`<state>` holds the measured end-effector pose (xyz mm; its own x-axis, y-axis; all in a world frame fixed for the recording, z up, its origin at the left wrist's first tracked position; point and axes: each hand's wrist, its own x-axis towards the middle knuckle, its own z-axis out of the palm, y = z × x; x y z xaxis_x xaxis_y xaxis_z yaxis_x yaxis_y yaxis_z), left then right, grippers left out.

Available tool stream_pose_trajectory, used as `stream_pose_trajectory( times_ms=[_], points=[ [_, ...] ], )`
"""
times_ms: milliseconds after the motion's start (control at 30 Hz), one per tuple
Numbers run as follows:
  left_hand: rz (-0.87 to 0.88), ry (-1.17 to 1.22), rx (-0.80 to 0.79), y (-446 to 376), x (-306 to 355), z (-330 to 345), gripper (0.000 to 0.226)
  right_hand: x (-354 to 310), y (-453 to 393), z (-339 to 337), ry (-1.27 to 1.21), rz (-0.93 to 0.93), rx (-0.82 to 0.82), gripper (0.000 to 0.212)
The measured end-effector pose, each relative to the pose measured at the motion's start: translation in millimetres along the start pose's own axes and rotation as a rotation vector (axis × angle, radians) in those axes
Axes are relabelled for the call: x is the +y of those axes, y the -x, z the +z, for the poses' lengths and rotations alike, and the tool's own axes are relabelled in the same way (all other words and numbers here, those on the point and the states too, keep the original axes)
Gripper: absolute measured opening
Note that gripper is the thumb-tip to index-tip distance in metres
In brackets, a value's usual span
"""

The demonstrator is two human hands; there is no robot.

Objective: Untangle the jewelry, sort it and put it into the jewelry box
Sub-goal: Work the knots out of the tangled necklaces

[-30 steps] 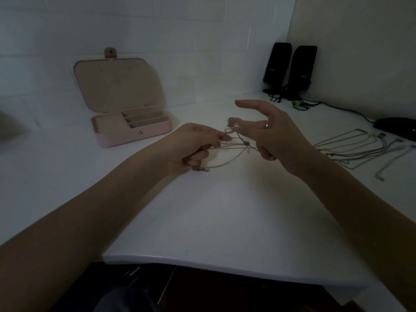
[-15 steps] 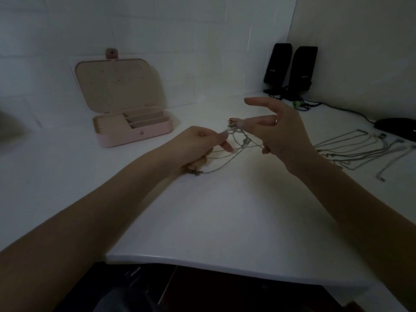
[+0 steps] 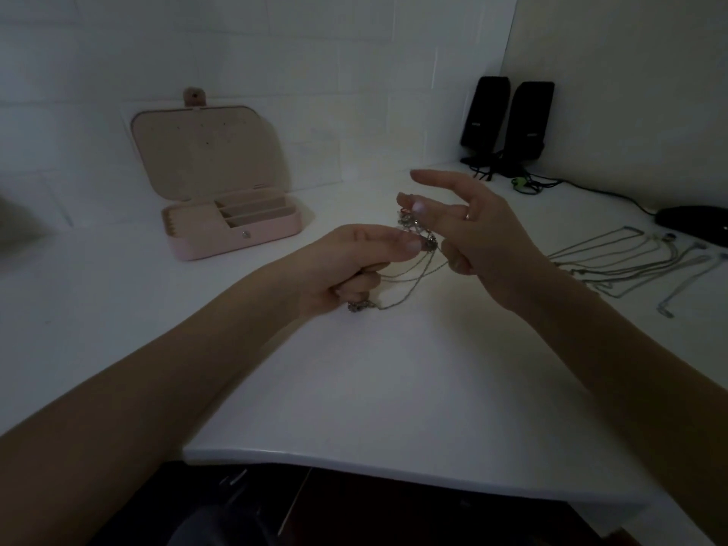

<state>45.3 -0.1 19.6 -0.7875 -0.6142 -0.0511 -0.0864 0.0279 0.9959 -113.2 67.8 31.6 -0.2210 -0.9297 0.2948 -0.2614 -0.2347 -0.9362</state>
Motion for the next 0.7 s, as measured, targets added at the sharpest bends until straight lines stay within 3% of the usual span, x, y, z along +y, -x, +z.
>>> stream_pose_trajectory(
  times_ms=[200,400,567,700],
  points=[
    [0.012,-0.022,0.039,-3,-3,2,0.004,-1,0,2,0.020,-0.030,-0.036,0.029],
    [-0.011,0.040,0.086,-4,-3,1,0.023,-4,-6,-9,-0.011,-0.004,0.114,0.010],
    [0.011,0.053,0.158,-5,-3,0,0.019,-4,-6,-12,0.261,-0.060,0.005,0.023],
    [0.064,0.037,0.252,-7,-5,-5,0.012,-3,-5,-10,0.418,-0.059,-0.092,0.020]
  ],
)
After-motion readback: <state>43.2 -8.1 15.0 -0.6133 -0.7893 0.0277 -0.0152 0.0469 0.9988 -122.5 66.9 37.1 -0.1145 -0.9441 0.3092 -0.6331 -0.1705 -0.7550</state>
